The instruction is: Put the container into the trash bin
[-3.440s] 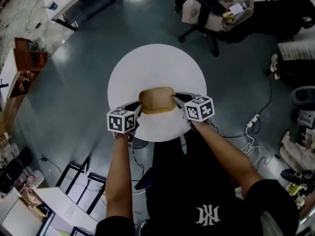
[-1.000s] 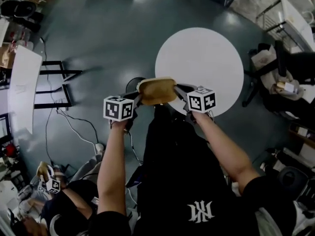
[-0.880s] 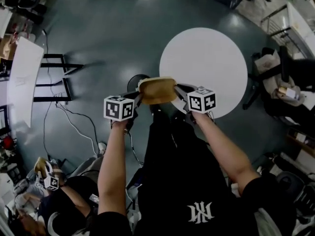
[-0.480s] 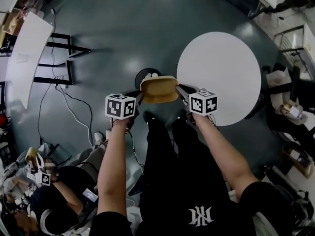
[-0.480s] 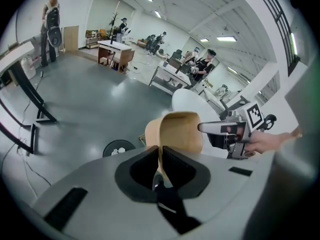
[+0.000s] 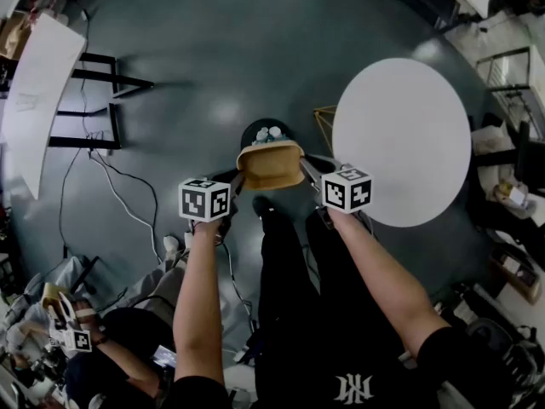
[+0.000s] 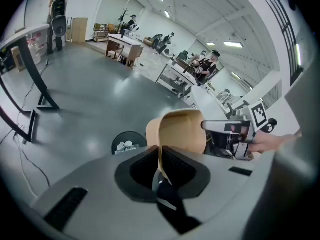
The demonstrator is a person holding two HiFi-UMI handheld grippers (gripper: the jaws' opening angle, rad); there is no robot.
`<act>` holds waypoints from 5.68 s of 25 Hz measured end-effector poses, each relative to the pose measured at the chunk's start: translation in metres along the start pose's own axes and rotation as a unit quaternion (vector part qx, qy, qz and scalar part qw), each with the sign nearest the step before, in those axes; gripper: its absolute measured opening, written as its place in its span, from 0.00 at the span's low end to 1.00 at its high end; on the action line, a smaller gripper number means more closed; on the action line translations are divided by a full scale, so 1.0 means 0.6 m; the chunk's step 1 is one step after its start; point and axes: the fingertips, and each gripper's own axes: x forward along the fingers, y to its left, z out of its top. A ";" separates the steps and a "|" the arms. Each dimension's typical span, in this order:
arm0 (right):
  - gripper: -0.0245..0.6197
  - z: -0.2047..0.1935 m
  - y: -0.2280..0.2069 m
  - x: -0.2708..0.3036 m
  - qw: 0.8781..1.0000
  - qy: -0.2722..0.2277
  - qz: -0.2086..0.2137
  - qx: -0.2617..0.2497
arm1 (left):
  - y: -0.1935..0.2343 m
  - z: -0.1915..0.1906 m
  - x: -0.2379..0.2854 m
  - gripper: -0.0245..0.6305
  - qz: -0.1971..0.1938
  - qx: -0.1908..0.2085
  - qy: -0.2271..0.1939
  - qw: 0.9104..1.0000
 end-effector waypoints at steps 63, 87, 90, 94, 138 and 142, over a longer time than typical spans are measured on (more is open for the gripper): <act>0.21 -0.229 -0.238 0.325 0.992 0.048 -0.085 -0.079 | 0.245 -0.153 0.366 0.23 0.025 0.017 0.019 0.999; 0.11 0.194 0.290 -0.134 0.946 -0.146 0.154 -0.243 | -0.173 0.202 -0.228 0.04 -0.068 0.097 -0.285 0.951; 0.11 0.263 0.321 -0.230 0.934 -0.194 0.173 -0.245 | -0.252 0.247 -0.313 0.04 -0.090 0.159 -0.325 0.928; 0.11 0.337 0.328 -0.361 0.918 -0.251 0.175 -0.254 | -0.367 0.287 -0.384 0.04 -0.120 0.218 -0.369 0.895; 0.10 -0.064 0.513 -0.747 0.885 -0.381 0.017 -0.269 | -0.668 -0.132 -0.491 0.04 -0.410 0.448 -0.184 0.773; 0.10 -0.088 0.532 -0.734 0.890 -0.366 0.031 -0.272 | -0.663 -0.163 -0.505 0.04 -0.399 0.449 -0.176 0.780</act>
